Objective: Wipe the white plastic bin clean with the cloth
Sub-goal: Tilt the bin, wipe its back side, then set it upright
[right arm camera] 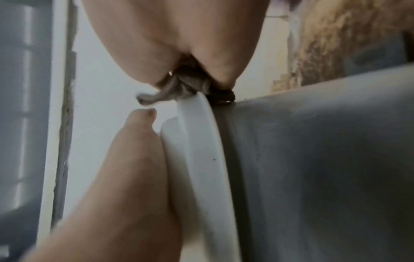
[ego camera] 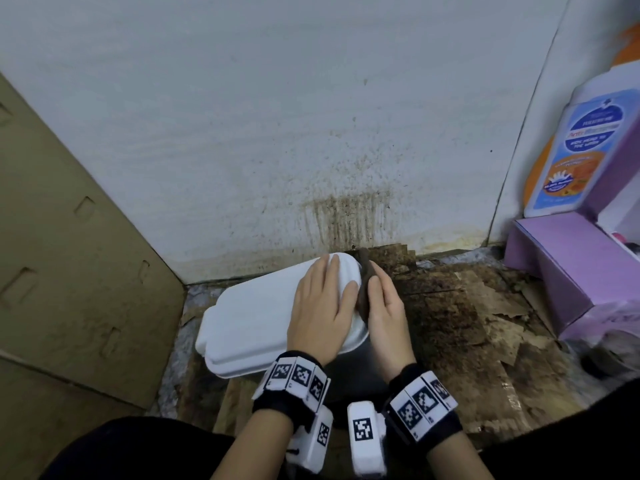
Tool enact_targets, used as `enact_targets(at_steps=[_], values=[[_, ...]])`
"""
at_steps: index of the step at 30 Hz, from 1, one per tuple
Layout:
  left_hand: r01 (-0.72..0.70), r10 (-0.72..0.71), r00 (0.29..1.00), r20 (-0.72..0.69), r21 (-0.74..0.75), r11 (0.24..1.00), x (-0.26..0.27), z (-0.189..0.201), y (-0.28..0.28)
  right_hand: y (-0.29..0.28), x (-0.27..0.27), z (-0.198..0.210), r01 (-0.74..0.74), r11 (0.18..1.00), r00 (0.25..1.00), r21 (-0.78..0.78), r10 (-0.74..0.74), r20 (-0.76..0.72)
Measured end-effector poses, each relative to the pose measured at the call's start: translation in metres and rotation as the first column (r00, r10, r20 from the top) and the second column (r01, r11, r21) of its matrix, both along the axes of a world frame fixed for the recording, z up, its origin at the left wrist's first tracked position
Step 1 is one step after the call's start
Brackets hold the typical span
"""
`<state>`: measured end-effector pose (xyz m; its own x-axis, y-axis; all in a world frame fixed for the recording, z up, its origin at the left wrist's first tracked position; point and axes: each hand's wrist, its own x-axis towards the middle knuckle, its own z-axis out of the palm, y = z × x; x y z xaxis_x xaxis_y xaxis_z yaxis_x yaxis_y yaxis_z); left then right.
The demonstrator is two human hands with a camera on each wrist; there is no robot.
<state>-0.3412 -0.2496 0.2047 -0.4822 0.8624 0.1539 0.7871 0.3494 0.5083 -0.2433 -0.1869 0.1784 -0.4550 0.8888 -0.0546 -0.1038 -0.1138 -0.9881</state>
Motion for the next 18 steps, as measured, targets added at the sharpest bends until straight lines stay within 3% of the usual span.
enact_targets(at_steps=[2,4,9,12,14,16,18], values=[[0.015,-0.020,0.995,0.096,0.054,0.998,0.010,0.002,0.007,0.005,0.007,-0.002,-0.018,0.992,0.988,0.128,-0.002,0.155],[0.004,-0.030,0.982,0.187,0.138,0.990,0.015,0.008,0.008,0.011,0.015,-0.003,-0.019,0.985,0.977,0.174,-0.019,0.211],[-0.190,0.136,0.954,0.269,0.187,0.964,-0.015,0.012,-0.011,0.033,0.037,-0.011,-0.004,0.992,0.956,0.125,-0.032,0.290],[-0.386,0.369,0.910,0.187,0.067,0.920,-0.056,-0.003,-0.041,0.041,0.050,-0.013,0.016,0.997,0.955,0.079,-0.038,0.295],[-0.509,0.513,0.844,0.155,-0.064,0.858,-0.075,-0.012,-0.063,0.045,0.057,-0.013,0.036,0.998,0.952,0.053,-0.051,0.302],[-0.550,0.600,0.767,0.228,-0.248,0.798,-0.085,-0.021,-0.080,0.048,0.063,-0.012,0.051,0.998,0.948,0.041,-0.061,0.312],[-0.485,0.598,0.704,0.383,-0.357,0.799,-0.090,-0.033,-0.089,0.050,0.067,-0.009,0.048,0.998,0.945,0.035,-0.056,0.323]])
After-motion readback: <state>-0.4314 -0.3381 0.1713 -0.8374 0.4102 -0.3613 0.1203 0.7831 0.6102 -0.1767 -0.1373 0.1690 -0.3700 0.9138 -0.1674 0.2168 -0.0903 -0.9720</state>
